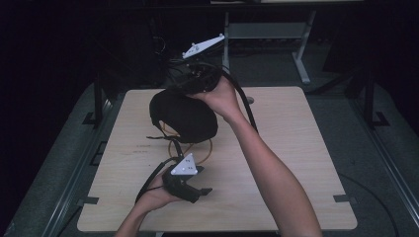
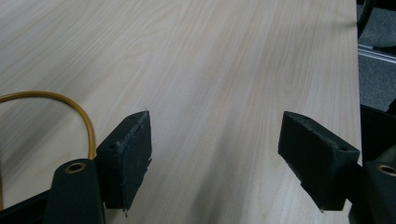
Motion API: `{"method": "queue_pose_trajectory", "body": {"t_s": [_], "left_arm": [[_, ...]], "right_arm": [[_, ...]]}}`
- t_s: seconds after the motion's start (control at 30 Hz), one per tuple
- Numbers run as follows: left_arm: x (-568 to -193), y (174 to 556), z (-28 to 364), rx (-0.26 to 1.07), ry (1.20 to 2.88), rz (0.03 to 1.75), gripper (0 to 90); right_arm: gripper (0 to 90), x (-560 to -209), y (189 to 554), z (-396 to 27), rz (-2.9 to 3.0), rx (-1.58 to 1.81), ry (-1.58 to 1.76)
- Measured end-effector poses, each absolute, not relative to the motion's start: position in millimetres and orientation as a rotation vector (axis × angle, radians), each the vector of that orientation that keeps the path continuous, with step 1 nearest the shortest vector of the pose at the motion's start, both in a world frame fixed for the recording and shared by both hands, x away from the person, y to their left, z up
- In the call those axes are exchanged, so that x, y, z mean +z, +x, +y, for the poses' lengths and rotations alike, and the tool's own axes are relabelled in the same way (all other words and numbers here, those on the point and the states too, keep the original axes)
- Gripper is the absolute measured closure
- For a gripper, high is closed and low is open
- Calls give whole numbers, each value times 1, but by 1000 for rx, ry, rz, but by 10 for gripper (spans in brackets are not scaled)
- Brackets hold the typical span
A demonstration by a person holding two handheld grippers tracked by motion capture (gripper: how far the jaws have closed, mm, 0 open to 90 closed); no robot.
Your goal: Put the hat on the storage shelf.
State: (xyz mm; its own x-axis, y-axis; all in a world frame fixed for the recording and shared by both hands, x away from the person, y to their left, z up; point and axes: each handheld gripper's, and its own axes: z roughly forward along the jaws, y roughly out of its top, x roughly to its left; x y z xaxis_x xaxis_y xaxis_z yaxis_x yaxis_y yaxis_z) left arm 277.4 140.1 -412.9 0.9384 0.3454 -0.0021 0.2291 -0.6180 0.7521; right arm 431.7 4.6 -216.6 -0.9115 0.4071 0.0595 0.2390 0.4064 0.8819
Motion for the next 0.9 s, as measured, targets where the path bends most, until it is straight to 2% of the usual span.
{"method": "queue_pose_trajectory", "body": {"t_s": [0.43,0.9], "left_arm": [[-416,276,142,187,2262,403,255],[-420,275,137,177,2278,389,252]], "right_arm": [[399,-228,427,-23,2535,1528,631],[370,-236,419,-66,2497,1584,691]]}}
